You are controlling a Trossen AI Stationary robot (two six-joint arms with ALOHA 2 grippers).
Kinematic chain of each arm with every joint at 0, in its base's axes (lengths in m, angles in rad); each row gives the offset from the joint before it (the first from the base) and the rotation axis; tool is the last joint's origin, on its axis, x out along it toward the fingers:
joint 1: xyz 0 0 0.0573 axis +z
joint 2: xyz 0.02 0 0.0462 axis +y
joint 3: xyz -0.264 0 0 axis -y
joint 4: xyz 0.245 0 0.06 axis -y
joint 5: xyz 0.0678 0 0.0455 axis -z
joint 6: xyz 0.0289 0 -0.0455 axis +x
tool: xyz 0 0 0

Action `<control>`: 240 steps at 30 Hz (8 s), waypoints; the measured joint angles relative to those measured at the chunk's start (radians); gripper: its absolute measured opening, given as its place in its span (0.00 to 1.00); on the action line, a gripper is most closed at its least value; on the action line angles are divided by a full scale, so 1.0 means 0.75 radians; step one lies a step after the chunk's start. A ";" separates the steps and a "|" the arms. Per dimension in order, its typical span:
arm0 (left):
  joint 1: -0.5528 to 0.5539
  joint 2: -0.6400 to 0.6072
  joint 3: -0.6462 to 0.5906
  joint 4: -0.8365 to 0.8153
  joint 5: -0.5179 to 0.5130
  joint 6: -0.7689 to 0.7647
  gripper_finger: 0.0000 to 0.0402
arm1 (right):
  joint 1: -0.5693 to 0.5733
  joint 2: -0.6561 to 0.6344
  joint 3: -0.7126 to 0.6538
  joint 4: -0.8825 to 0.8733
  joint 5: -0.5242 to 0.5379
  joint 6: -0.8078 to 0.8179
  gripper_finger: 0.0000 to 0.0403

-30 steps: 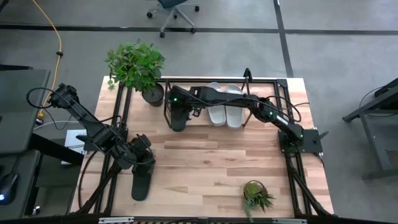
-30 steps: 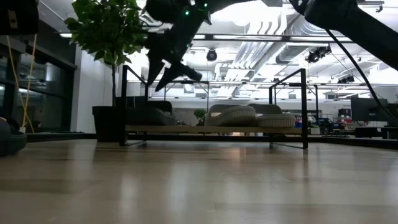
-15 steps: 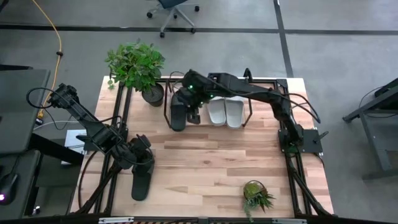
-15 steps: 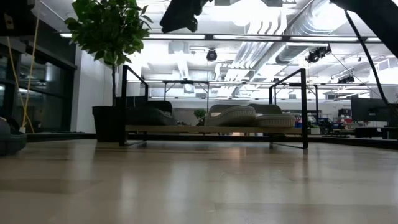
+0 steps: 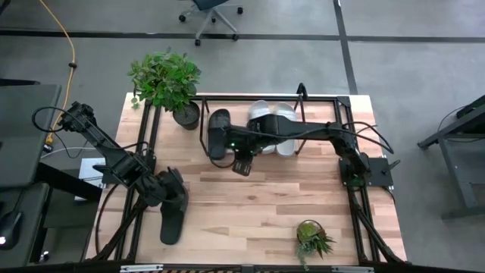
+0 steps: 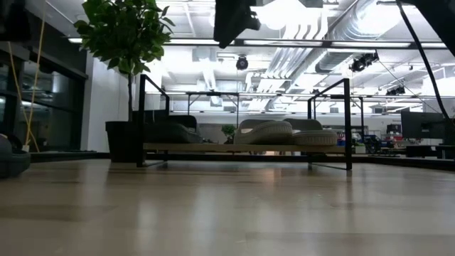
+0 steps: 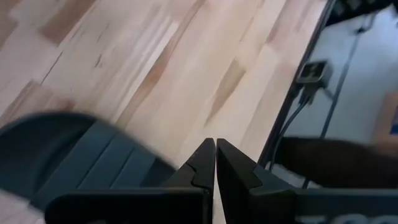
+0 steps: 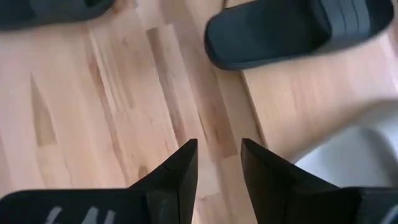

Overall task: Pick and place slides into the shelf
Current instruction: Adjust the slippers on the shelf, then put the black slipper on the shelf

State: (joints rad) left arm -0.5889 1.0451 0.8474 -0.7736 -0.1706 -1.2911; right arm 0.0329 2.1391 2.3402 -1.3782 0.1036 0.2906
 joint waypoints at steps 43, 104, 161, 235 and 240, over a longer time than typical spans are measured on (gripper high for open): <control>0.001 -0.001 0.000 0.268 -0.358 -0.029 0.01 | -0.275 -0.951 -1.034 0.557 0.162 0.152 0.28; 0.001 0.000 0.000 0.181 -0.412 -0.239 0.01 | -0.640 0.178 -0.216 0.332 -0.144 -0.795 0.28; 0.000 0.000 0.000 0.172 -0.391 -0.241 0.01 | -0.503 0.245 -0.217 0.547 -0.268 -0.669 0.28; -0.100 0.171 0.001 -0.265 0.231 0.390 0.33 | 0.155 -0.242 -0.217 0.191 0.092 0.310 0.28; -0.152 0.251 0.001 -0.276 0.168 0.348 0.29 | 0.214 -0.242 -0.217 0.129 0.215 0.411 0.28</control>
State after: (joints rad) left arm -0.7026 1.2329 0.8478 -0.9809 -0.0450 -1.0300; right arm 0.1934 1.9579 2.1773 -1.2814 0.2651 0.5989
